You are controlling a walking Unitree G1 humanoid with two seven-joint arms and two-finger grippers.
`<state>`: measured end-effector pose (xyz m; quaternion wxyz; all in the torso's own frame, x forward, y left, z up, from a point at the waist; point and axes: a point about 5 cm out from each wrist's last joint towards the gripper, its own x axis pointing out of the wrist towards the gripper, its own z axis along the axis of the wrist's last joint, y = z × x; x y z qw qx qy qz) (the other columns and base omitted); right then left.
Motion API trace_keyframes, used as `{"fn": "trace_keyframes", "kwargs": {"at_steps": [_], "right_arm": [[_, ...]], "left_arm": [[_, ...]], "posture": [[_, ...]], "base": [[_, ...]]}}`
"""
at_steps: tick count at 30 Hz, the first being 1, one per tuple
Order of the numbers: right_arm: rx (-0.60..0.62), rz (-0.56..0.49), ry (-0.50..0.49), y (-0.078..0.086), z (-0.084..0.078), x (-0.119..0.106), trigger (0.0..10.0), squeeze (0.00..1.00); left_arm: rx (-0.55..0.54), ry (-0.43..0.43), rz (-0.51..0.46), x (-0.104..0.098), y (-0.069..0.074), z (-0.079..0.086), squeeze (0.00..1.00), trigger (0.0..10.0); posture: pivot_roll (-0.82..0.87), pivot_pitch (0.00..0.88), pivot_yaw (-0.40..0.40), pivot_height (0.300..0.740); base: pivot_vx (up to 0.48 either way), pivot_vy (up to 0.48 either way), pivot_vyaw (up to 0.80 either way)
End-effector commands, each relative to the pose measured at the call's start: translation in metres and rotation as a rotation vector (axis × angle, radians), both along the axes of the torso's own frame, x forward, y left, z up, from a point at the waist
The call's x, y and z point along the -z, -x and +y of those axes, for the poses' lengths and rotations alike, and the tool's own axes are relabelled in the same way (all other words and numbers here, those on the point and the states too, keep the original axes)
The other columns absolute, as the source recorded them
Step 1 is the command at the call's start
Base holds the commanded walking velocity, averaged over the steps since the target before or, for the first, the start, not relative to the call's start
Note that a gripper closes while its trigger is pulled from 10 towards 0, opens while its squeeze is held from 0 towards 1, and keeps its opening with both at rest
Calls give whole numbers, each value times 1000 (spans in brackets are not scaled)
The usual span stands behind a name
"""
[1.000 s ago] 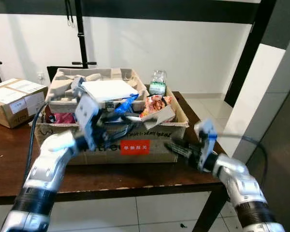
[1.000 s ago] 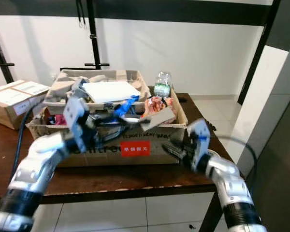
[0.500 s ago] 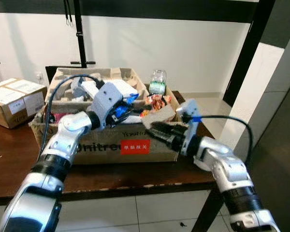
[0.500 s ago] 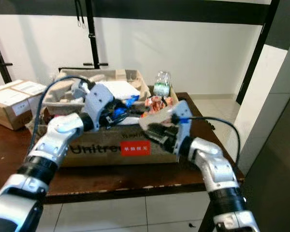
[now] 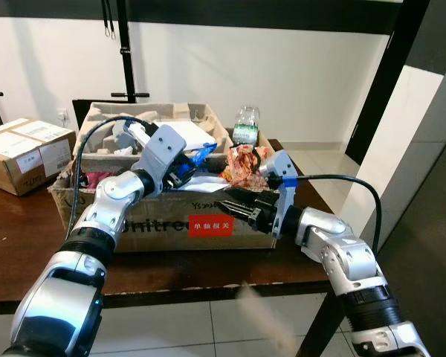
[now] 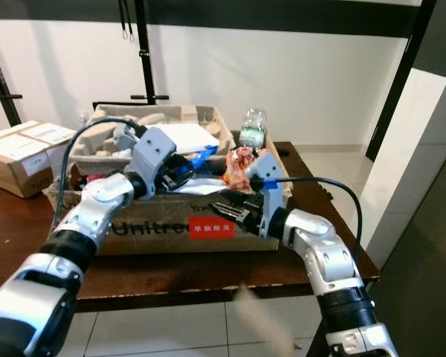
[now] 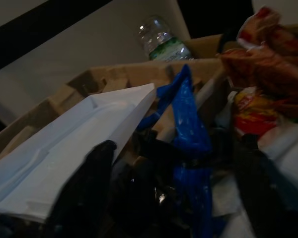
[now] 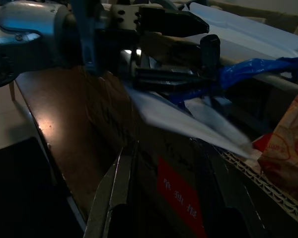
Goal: Picking trash to rubbish bin
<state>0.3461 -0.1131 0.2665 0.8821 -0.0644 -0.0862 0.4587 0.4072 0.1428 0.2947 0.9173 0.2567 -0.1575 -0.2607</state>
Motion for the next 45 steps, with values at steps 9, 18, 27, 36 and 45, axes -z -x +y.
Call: {"fn": "trace_keyframes", "kwargs": {"at_steps": [9, 18, 27, 36, 45], "right_arm": [[-12, 6, 35, 4, 1, 1, 10000, 0], [-73, 17, -56, 13, -4, -7, 10000, 0], [-217, 55, -195, 29, -12, -15, 10000, 0], [-309, 265, 64, 54, -28, 42, 10000, 0], [-240, 459, 280, 64, -42, 100, 10000, 0]], "left_arm": [[50, 111, -21, -15, -1, -4, 0, 10000], [426, 406, 55, -49, 15, -1, 0, 10000], [924, 218, 279, -36, 59, 3, 0, 10000], [972, -141, 717, 72, 105, -6, 0, 10000], [805, -273, 993, 150, 130, -6, 0, 10000]], "posture": [[-76, 109, -25, 740], [-76, 110, -27, 740], [-78, 108, -25, 740], [-81, 111, -23, 740], [-81, 105, -10, 740]], "base": [[0, 0, 0], [0, 0, 0], [0, 0, 0], [0, 0, 0], [0, 0, 0]]}}
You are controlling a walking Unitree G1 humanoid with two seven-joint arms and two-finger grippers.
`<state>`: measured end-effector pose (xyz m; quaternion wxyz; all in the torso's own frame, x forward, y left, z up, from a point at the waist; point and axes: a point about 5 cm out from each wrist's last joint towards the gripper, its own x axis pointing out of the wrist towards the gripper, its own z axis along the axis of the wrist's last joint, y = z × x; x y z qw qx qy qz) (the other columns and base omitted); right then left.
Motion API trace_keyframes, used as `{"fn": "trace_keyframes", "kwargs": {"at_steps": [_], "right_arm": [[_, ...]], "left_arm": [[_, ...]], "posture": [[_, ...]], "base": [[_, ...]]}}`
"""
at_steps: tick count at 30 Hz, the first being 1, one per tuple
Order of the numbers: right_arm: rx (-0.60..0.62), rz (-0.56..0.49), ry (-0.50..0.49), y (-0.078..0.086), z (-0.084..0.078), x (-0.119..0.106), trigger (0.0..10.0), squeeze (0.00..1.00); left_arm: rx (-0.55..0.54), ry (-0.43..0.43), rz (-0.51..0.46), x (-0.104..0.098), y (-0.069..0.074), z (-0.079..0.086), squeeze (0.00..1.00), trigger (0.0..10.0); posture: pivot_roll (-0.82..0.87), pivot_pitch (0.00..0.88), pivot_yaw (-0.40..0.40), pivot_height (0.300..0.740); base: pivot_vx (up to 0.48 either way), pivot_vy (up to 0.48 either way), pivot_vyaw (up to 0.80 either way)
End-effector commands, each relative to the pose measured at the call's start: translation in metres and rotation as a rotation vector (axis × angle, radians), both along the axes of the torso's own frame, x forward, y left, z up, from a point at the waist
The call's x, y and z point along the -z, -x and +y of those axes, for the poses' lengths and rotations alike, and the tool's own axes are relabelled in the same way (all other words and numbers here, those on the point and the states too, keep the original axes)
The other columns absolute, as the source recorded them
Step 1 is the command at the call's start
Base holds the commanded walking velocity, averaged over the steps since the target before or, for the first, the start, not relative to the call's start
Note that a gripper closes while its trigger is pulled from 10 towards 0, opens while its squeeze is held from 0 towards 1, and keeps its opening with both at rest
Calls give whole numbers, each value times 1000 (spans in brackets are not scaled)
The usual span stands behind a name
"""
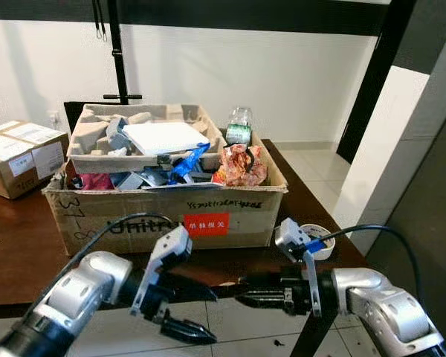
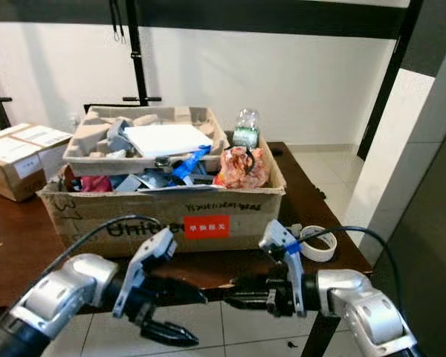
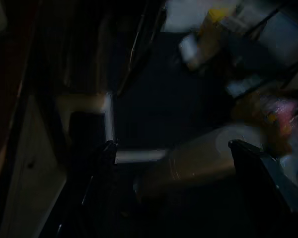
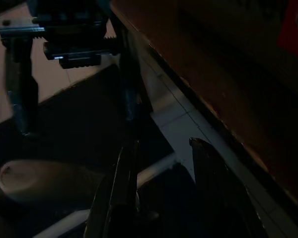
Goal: Picking trash to rubbish bin
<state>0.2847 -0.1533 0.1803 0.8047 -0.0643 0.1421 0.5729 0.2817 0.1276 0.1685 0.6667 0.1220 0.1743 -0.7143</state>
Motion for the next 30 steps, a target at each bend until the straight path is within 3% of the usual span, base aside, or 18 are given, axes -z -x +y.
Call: {"fn": "trace_keyframes", "kwargs": {"at_steps": [1, 5, 11, 17, 19, 22, 30], "right_arm": [[5, 67, 84, 5, -3, 23, 10000, 0], [12, 116, 227, 11, -8, 53, 10000, 0], [15, 200, 357, 24, -14, 88, 10000, 0], [108, 272, 495, 35, -19, 142, 10000, 0], [132, 283, 509, 36, -20, 150, 10000, 0], [221, 299, 555, 43, -21, 177, 10000, 0], [380, 360, 508, 51, -17, 199, 10000, 0]], "left_arm": [[-78, -198, 48, 41, 7, 12, 0, 10000], [-171, -344, 53, 82, 15, 19, 0, 10000], [-294, -417, 75, 115, 25, 20, 0, 10000], [-538, -542, 39, 160, 33, 31, 0, 10000], [-572, -548, 37, 165, 34, 32, 0, 10000], [-761, -544, 59, 180, 33, 36, 0, 10000], [-792, -546, 114, 190, 42, 35, 0, 10000]], "posture": [[-81, 105, -10, 740], [-84, 104, -8, 740], [-84, 96, -8, 740], [-82, 92, -11, 740], [-82, 92, -11, 740], [-79, 90, -14, 740], [-81, 92, -11, 740]], "base": [[0, 0, 0], [0, 0, 0], [0, 0, 0], [0, 0, 0], [0, 0, 0], [0, 0, 0], [0, 0, 0]]}}
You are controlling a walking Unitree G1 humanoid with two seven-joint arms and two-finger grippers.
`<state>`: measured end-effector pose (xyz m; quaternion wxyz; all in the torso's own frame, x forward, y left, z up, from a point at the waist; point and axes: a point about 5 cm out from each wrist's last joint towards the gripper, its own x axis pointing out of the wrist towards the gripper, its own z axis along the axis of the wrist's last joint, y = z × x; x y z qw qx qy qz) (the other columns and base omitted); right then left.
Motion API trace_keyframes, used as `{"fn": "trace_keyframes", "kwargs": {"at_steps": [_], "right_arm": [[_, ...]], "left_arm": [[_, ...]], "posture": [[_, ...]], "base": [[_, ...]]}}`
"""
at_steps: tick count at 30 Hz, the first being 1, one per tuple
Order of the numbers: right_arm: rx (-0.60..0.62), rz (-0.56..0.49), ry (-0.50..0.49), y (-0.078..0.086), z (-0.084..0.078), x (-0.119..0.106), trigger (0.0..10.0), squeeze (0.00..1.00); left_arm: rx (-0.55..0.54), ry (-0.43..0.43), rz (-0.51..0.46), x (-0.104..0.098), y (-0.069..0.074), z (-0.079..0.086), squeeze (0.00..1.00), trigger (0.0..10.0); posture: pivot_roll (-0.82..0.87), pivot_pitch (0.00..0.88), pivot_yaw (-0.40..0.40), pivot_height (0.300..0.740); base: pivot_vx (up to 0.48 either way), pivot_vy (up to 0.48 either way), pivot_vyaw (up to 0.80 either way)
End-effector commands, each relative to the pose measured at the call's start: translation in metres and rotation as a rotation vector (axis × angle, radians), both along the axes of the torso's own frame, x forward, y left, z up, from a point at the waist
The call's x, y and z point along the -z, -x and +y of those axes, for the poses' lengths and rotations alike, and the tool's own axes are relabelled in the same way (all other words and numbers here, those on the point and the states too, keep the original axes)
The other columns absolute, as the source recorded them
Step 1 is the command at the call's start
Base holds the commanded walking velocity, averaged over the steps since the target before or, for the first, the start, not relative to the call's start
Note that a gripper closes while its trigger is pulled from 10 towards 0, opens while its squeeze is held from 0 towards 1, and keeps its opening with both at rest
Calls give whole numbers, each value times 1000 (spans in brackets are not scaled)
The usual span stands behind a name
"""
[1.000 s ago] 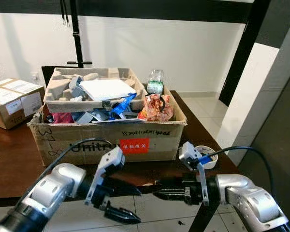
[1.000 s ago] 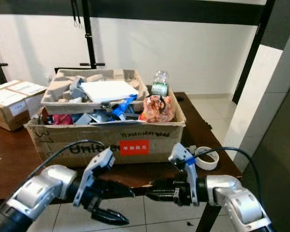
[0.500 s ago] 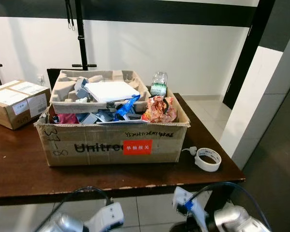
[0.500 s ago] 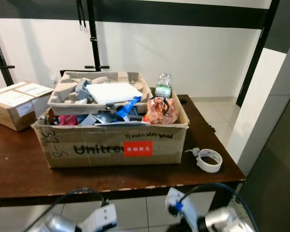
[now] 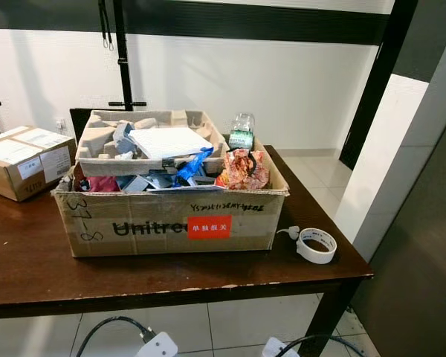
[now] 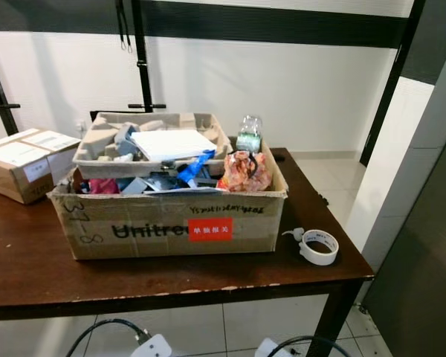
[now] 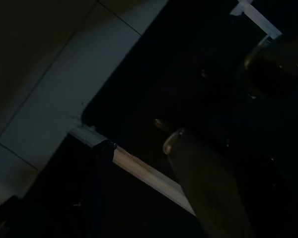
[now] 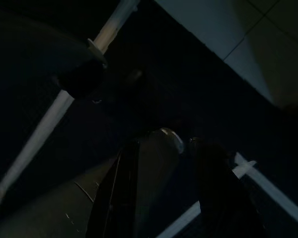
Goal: Picking trash to rubbish bin
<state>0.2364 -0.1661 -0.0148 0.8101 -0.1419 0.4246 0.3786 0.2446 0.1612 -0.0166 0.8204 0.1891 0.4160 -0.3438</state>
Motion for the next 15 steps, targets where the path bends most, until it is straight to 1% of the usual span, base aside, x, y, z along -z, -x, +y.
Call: {"fn": "trace_keyframes", "kwargs": {"at_steps": [1, 2, 3, 4, 5, 6, 8, 10, 11, 12, 13, 14, 15], "right_arm": [[42, 3, 0, 3, -5, 4, 10000, 0], [81, -2, 1, 3, -5, 7, 10000, 0], [81, -2, 1, 3, -5, 7, 10000, 0], [129, -17, 19, 2, -6, 12, 10000, 0], [129, -17, 19, 2, -6, 12, 10000, 0], [176, -29, 44, 2, -7, 17, 10000, 0], [307, -46, 116, 6, -12, 31, 10000, 0], [307, -46, 116, 6, -12, 31, 10000, 0], [402, -60, 137, 9, -15, 37, 10000, 0], [402, -60, 137, 9, -15, 37, 10000, 0], [529, -51, 133, 14, -18, 42, 10000, 0], [529, -51, 133, 14, -18, 42, 10000, 0], [624, -41, 127, 19, -20, 46, 10000, 0]], "left_arm": [[-21, 9, 21, 5, 5, 1, 0, 10000], [-29, 3, 17, 6, 4, 2, 0, 10000], [-29, 3, 17, 6, 4, 2, 0, 10000], [-57, -10, 12, 9, 4, 4, 0, 10000], [-57, -10, 12, 9, 4, 4, 0, 10000], [-88, -21, 12, 12, 4, 6, 0, 10000], [-227, -53, -12, 23, 5, 15, 0, 10000], [-227, -53, -12, 23, 5, 15, 0, 10000], [-383, -53, -61, 24, 1, 22, 0, 10000], [-383, -53, -61, 24, 1, 22, 0, 10000], [-557, -24, -95, 24, -1, 30, 0, 10000], [-557, -24, -95, 24, -1, 30, 0, 10000], [-659, -13, -118, 24, 0, 37, 0, 10000]], "posture": [[-81, 92, -11, 740], [-82, 92, -10, 740], [-82, 92, -10, 740], [-82, 91, -10, 740], [-82, 91, -10, 740], [-83, 92, -12, 740], [-83, 93, -14, 740], [-83, 93, -14, 740], [-84, 96, -18, 740], [-84, 96, -18, 740], [-84, 102, -22, 740], [-84, 102, -22, 740], [-83, 103, -24, 740]], "base": [[0, 0, 0], [0, 0, 0], [0, 0, 0], [0, 0, 0], [0, 0, 0], [0, 0, 0], [0, 0, 0], [0, 0, 0], [0, 0, 0], [0, 0, 0], [0, 0, 0], [0, 0, 0], [0, 0, 0]]}}
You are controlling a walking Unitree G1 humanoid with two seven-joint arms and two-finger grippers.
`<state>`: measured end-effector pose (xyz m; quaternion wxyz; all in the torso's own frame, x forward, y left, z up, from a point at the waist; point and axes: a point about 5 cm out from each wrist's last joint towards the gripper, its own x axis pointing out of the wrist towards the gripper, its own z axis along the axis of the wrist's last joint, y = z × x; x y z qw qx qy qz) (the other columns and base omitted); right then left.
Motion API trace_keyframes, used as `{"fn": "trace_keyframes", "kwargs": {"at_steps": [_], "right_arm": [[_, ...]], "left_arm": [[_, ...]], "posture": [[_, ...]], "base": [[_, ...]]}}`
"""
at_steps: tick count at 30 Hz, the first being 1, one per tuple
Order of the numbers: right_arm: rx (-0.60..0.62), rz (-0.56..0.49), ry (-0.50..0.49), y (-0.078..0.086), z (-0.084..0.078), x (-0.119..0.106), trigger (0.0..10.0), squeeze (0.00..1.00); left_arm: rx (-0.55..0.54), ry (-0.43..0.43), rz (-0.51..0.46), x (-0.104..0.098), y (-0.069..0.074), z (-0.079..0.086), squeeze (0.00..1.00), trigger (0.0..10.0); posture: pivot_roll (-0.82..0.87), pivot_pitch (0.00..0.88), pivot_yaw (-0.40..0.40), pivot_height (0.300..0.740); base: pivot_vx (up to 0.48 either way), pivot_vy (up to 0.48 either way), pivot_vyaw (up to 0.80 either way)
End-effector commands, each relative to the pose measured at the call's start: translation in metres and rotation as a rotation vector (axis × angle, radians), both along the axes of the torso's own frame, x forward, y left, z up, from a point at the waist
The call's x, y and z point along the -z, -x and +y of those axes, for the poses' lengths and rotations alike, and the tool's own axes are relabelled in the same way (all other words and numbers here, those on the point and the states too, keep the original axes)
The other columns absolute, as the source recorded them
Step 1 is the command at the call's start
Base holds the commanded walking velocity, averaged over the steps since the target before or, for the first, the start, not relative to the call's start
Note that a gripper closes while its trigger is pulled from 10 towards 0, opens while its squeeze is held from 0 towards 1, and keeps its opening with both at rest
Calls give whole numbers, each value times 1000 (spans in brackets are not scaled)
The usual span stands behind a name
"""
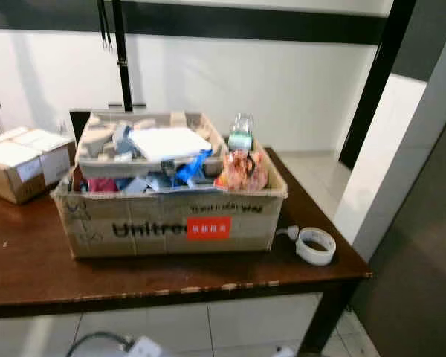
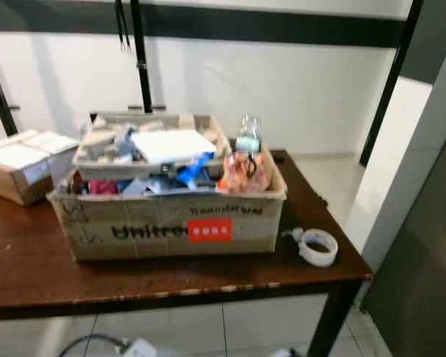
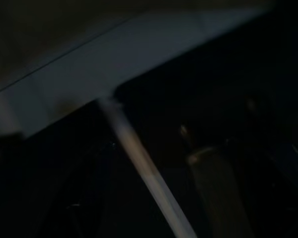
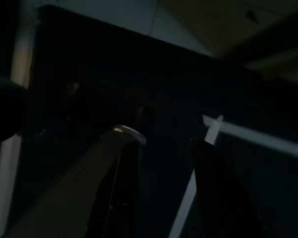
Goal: Picking trash to rubbish bin
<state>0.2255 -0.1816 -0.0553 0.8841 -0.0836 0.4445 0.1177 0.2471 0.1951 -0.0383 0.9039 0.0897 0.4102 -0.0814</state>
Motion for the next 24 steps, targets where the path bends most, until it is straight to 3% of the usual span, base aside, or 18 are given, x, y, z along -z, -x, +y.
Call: {"fn": "trace_keyframes", "kwargs": {"at_steps": [1, 5, 12, 16, 24], "right_arm": [[156, 17, -32, 13, -5, 9, 10000, 0], [211, 33, -98, 23, 1, 16, 10000, 0], [262, 25, -135, 29, 2, 20, 10000, 0], [293, 32, -88, 34, 1, 24, 10000, 0], [323, 44, -90, 38, 5, 27, 10000, 0]], "left_arm": [[-96, -8, -18, 5, 6, 5, 0, 10000], [0, -84, -32, 11, 17, 3, 0, 10000], [-77, -46, -76, 15, 23, 1, 0, 10000], [-79, -73, -17, 24, 32, 2, 0, 10000], [-56, -58, 49, 29, 37, 1, 0, 10000]], "posture": [[-78, 111, -33, 740], [-81, 119, -34, 740], [-82, 103, -37, 740], [-80, 84, -14, 740], [-61, 35, -19, 740]], "base": [[0, 0, 0], [0, 0, 0], [0, 0, 0], [0, 0, 0], [0, 0, 0]]}}
